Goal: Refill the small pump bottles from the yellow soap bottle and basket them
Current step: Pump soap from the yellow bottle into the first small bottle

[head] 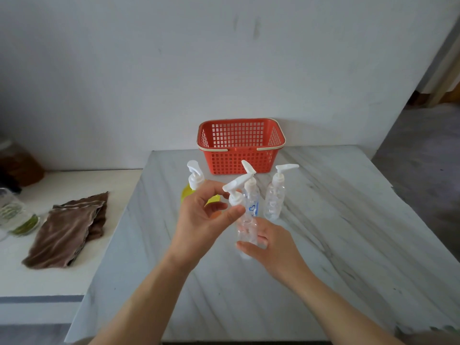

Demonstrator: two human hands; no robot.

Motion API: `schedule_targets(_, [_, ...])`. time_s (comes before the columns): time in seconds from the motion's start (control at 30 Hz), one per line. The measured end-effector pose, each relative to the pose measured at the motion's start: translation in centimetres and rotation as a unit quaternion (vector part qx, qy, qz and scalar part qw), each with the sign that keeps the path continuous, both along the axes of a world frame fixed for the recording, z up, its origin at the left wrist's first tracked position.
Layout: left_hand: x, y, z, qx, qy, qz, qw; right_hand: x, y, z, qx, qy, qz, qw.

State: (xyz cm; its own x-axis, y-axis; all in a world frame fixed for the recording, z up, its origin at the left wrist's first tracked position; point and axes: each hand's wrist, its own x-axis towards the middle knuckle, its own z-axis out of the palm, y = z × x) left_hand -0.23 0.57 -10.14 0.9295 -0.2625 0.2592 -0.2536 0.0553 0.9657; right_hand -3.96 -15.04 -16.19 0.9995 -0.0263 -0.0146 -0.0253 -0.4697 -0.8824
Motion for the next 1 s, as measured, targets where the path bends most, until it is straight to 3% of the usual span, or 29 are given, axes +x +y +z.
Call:
schedule_targets(0.3, [-2.5,0.7,2.3,0.002,0.000,0.038,0.999,-1.3,-1.0,1.2,0.001,-0.061,-0.027,0.998])
schedule_targets(0.7, [-4.8,1.7,6.2,0.025,-0.058,0.087,0.994,-2.1,-3.3,2.1,0.128,-0.048,-0.096,0.986])
schedule_targets(1.0, [-5.2,4.5,3.7,0.061,-0.009,0.204,0.977,-2.0,-3.5,2.5,0.154,-0.054,-0.078,0.984])
